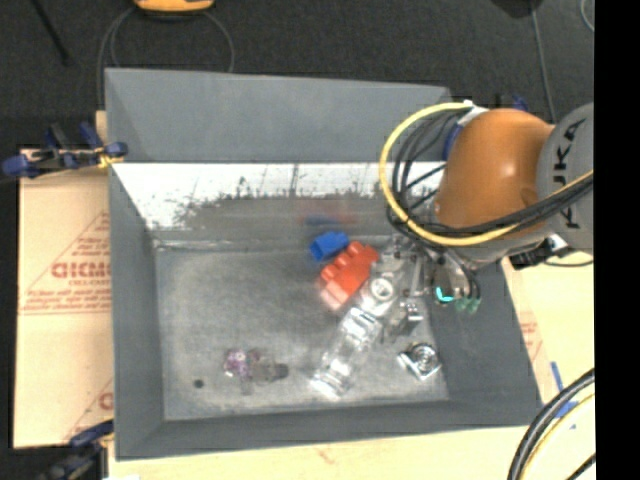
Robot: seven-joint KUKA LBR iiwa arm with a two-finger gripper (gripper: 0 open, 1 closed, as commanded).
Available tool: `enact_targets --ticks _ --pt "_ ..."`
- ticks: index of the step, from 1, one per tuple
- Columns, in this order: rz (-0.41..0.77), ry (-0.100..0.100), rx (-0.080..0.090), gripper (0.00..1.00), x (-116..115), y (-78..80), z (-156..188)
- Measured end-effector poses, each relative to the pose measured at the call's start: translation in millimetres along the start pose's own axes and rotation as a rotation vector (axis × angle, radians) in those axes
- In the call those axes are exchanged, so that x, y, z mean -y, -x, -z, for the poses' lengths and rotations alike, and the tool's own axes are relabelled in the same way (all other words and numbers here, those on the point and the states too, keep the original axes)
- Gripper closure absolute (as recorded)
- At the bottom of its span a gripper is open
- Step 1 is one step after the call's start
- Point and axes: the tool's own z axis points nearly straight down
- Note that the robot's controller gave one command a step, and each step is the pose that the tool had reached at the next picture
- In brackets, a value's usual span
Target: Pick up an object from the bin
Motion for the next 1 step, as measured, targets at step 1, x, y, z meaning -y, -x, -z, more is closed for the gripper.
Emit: enact_targets --ticks 1 --pt "0.454 -0.006 0.026 0.00 18.6 28.5 -93.7"
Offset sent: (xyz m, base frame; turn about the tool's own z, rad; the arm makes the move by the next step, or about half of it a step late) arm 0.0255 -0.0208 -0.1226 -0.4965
